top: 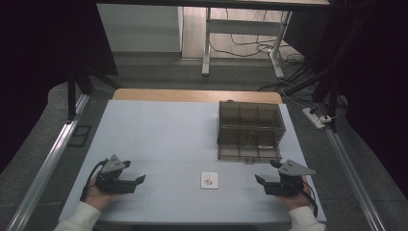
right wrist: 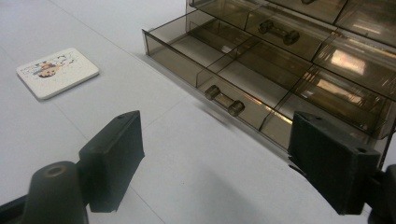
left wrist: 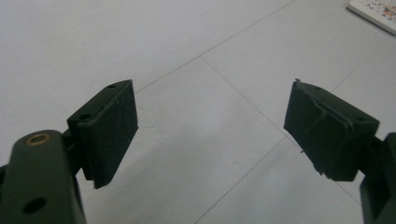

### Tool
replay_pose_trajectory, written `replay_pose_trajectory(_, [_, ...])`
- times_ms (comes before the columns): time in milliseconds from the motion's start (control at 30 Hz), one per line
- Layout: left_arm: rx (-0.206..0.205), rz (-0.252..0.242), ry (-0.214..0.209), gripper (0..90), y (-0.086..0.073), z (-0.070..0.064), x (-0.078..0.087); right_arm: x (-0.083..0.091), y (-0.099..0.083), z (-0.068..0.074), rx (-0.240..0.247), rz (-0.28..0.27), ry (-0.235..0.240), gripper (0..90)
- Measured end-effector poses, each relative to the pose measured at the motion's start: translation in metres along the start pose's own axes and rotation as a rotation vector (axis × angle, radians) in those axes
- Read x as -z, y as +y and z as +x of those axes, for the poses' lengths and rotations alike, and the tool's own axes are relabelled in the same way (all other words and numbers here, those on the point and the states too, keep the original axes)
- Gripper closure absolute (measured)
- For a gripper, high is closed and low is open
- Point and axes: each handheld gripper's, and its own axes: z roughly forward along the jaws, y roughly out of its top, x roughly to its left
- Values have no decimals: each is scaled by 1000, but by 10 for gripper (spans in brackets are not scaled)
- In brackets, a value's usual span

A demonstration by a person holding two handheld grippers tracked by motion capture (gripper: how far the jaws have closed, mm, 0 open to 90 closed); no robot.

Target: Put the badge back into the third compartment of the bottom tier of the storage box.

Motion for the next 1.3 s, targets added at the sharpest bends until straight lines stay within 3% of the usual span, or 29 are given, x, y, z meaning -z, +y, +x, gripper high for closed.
replay_pose_trajectory(767, [4, -12, -9, 171, 1, 0, 2, -2, 0, 1, 18, 0, 6, 215])
replay_pose_trajectory(1300, [10, -14, -13, 171, 1, 1, 2, -4, 16, 4, 22, -37, 24, 226])
